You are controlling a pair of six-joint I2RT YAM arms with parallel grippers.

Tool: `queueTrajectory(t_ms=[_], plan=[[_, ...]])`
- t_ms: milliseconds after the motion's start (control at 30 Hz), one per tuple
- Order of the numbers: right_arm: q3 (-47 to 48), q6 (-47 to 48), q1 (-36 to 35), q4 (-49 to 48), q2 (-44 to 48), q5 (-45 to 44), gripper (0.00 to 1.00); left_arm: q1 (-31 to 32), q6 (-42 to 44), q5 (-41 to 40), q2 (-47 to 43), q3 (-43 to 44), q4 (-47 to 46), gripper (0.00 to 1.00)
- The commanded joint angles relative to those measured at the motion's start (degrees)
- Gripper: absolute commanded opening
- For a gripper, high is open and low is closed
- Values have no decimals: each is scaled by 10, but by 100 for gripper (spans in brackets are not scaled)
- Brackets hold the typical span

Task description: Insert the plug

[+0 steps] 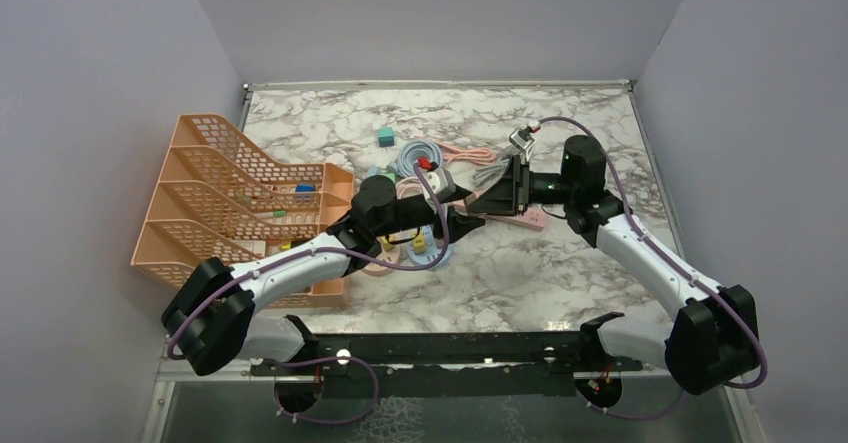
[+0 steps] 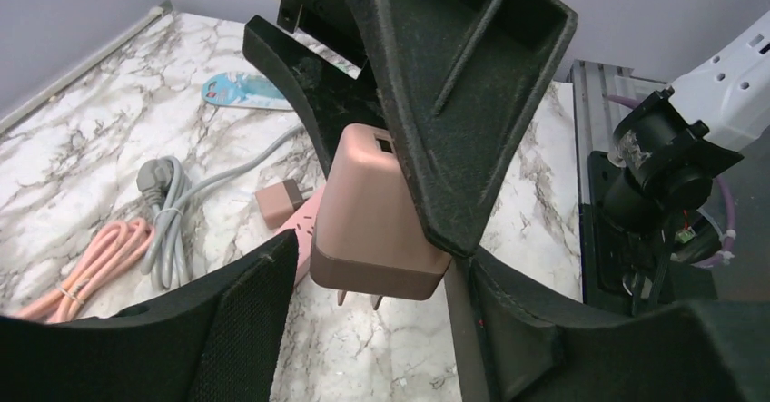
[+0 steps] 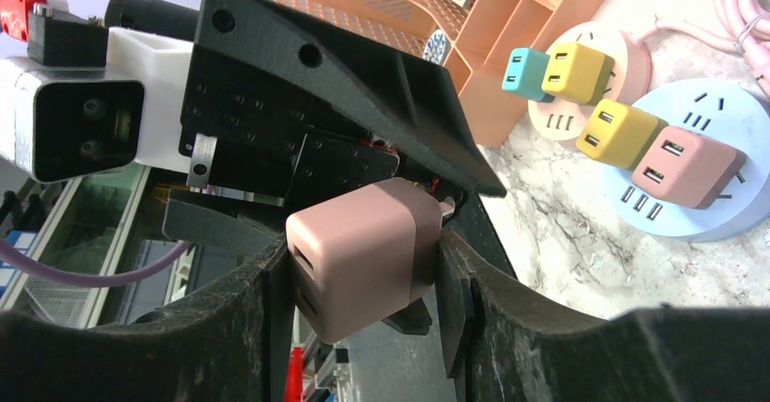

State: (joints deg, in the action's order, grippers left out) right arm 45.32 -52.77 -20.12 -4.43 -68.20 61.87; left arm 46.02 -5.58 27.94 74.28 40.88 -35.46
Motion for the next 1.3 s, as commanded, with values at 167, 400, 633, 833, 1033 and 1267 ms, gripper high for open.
queueTrajectory(t_ms=[167, 400, 633, 833, 1033, 1267], plan=[[15, -1, 0, 10, -22, 25, 34, 1, 39, 11, -5, 4, -54, 28], [63, 107, 0, 184, -34, -83, 56, 1, 63, -3, -8, -11, -41, 2], [82, 206, 0, 281, -23, -187, 57, 1, 78, -44, -3, 4, 74, 0], [108, 239, -1, 316, -47, -194, 51, 0, 120, -45, 9, 35, 159, 0], [84, 163, -5, 249, -59, -129, 46, 1, 122, -45, 28, 59, 181, 0], [32, 63, -11, 140, -50, -108, 41, 1, 107, -50, 39, 69, 181, 0]])
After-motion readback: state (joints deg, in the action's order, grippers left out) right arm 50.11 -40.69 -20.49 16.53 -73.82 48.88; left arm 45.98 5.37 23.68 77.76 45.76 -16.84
